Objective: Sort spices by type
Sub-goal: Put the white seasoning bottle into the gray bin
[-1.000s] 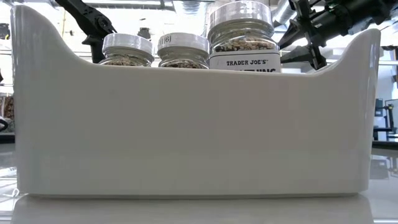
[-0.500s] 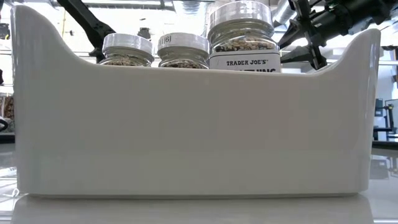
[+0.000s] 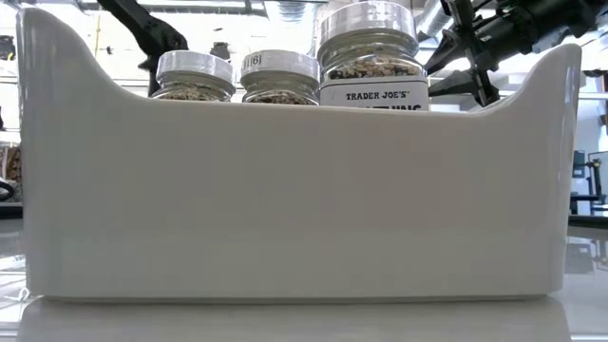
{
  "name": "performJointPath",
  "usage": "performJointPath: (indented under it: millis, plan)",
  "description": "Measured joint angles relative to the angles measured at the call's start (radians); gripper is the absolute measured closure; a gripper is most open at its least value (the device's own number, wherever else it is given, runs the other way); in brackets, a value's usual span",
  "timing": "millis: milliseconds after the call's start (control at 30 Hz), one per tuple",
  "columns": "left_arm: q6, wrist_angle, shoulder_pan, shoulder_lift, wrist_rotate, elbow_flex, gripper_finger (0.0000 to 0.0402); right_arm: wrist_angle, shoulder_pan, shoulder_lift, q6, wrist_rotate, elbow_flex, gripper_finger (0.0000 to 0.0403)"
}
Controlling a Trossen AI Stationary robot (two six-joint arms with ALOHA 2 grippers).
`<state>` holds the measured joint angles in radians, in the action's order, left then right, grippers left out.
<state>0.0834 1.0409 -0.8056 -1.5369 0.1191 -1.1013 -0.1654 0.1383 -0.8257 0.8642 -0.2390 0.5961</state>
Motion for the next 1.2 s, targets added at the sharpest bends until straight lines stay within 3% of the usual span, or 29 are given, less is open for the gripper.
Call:
performJointPath:
  millis: [200, 500, 633, 800, 900, 1200]
  plan:
    - [-0.397, 0.139, 0.235, 0.074, 0.008, -0.082, 0.0210, 0.000, 0.001, 0.000, 0.000, 0.000, 0.000, 0.0243]
    - [-1.152, 0.273, 0.667, 0.060, 0.075, -0.367, 0.0210, -0.001, 0.001, 0.000, -0.004, 0.000, 0.000, 0.0243]
    - [-1.443, 0.335, 0.829, 0.031, 0.127, -0.467, 0.0210, -0.046, 0.001, 0.002, -0.142, 0.000, 0.001, 0.0243]
    - [-1.688, 0.382, 0.987, -0.045, 0.105, -0.536, 0.0210, -0.131, 0.046, 0.014, -0.325, 0.027, 0.000, 0.0244]
    - [-1.754, 0.392, 1.047, -0.103, 0.075, -0.578, 0.0210, -0.123, 0.105, 0.016, -0.459, 0.177, 0.001, 0.0248]
    - [-1.756, 0.400, 1.108, -0.216, 0.064, -0.685, 0.0210, -0.128, 0.352, -0.080, -0.753, 0.822, 0.001, 0.0274]
